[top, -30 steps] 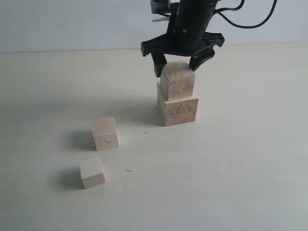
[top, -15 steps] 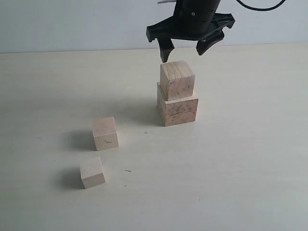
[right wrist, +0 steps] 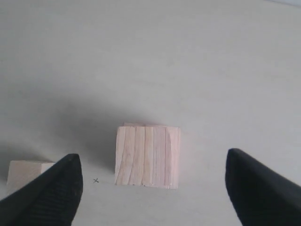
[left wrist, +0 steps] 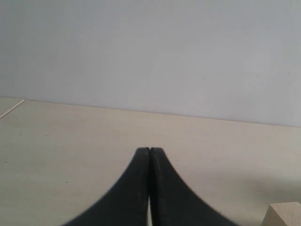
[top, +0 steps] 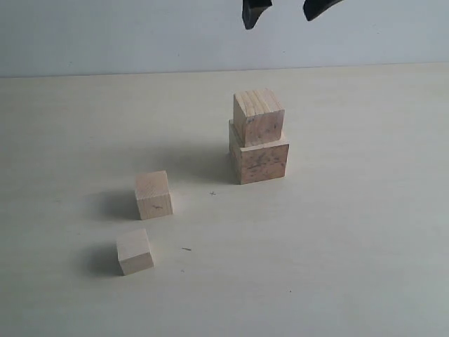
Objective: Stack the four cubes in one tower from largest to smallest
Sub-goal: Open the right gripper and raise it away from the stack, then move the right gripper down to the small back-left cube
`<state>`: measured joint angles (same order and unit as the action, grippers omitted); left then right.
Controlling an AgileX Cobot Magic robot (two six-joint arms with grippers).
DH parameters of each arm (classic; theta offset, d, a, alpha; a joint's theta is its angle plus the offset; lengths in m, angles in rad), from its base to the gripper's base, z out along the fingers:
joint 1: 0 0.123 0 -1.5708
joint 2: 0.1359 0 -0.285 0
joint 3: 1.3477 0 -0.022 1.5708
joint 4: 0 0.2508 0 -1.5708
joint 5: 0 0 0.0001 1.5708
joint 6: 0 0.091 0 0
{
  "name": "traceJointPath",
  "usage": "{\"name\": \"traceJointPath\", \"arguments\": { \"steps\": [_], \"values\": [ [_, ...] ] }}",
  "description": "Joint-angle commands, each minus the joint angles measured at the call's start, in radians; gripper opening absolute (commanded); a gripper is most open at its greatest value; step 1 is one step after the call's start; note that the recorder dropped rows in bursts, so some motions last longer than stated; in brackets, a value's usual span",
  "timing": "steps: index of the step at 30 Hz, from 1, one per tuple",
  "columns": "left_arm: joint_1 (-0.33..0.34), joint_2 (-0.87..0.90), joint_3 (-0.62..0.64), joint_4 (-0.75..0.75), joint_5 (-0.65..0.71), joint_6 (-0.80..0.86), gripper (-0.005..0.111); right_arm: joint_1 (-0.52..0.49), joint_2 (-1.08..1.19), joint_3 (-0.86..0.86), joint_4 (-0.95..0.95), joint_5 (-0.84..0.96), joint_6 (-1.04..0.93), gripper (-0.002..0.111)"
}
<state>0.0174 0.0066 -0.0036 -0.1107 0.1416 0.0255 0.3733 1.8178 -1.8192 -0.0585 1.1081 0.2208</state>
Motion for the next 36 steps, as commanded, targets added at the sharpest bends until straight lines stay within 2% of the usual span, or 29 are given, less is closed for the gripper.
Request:
{"name": "traceJointPath", "arguments": {
  "steps": [1,12,18,25,33,36],
  "values": [
    [-0.007,-0.007,0.004,-0.006,-0.001,-0.002,0.000,0.001,-0.085,-0.003,-0.012,0.006,-0.008,0.078],
    [-0.007,-0.007,0.004,-0.006,-0.001,0.000,0.000,0.068,-0.215,-0.003,-0.028,0.035,-0.036,0.078],
    [-0.007,-0.007,0.004,-0.006,-0.001,-0.002,0.000,0.068,-0.248,0.017,-0.030,0.100,-0.036,0.078],
    [-0.007,-0.007,0.004,-0.006,-0.001,-0.002,0.000,0.068,-0.342,0.222,-0.006,0.037,-0.048,0.078],
    [-0.007,-0.007,0.004,-0.006,-0.001,0.001,0.000,0.068,-0.473,0.537,0.148,-0.158,-0.262,0.078],
    [-0.007,-0.007,0.004,-0.006,-0.001,0.001,0.000,0.099,-0.504,0.658,0.158,-0.227,-0.353,0.078]
  ]
}}
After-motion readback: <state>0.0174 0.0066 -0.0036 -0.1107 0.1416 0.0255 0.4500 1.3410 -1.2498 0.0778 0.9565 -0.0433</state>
